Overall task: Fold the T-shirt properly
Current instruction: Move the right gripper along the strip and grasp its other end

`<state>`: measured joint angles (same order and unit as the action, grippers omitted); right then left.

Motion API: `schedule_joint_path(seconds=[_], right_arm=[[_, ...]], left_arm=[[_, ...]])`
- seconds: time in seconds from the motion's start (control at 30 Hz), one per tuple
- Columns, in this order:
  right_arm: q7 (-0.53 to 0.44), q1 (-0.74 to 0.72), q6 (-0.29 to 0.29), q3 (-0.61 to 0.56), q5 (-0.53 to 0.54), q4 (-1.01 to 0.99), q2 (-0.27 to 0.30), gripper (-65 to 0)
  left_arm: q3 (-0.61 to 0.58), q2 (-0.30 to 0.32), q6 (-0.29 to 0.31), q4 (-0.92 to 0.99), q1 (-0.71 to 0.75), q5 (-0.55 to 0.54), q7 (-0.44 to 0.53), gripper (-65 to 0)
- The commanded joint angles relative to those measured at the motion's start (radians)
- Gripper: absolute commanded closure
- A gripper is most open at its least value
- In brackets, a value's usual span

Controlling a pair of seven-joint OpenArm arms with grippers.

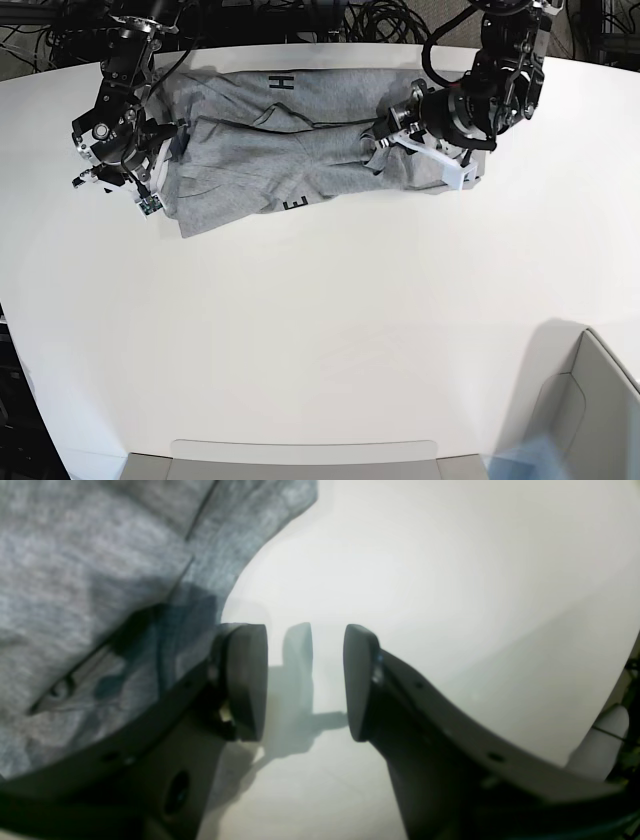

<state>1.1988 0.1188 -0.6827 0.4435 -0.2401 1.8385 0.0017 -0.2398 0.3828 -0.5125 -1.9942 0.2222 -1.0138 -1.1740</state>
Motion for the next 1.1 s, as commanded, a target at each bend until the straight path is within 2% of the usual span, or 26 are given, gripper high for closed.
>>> schedule_joint_path(seconds=[0.0, 0.17, 0.23, 0.47, 0.67, 0.9, 1.07], right_arm=[[-0.007, -0.020, -0.015, 0.002, -0.005, 0.019, 0.008, -25.2], [-0.007, -0.024, -0.015, 0.002, -0.005, 0.025, 0.013, -25.2], [-0.007, -0.024, -0.015, 0.002, -0.005, 0.026, 0.011, -25.2], [-0.007, -0.031, -0.015, 0.001, -0.005, 0.025, 0.011, -25.2], [-0.006, -0.049, -0.015, -0.004, -0.005, 0.025, 0.004, -25.2], [0.002, -0.069, -0.015, -0.004, -0.003, 0.026, -0.056, -25.4], [0.005, -0.077, -0.015, 0.001, -0.003, 0.031, -0.095, -25.5]], left_arm=[[0.006, 0.005, -0.018, -0.043, -0.005, -0.035, -0.004, -11.0], [0.013, 0.005, -0.025, -0.050, -0.019, -0.040, 0.001, -3.7], [0.012, 0.005, -0.025, -0.050, -0.027, -0.040, 0.033, -1.9], [0.056, 0.038, -0.021, -0.050, -0.022, -0.041, 0.185, -1.5], [0.138, 0.043, -0.027, -0.043, 0.016, -0.018, 0.191, -1.5], [-0.033, 0.054, -0.018, 0.080, 0.021, 0.198, 0.200, -1.5], [-0.069, 0.054, -0.018, 0.123, 0.021, 0.230, 0.204, -1.5]])
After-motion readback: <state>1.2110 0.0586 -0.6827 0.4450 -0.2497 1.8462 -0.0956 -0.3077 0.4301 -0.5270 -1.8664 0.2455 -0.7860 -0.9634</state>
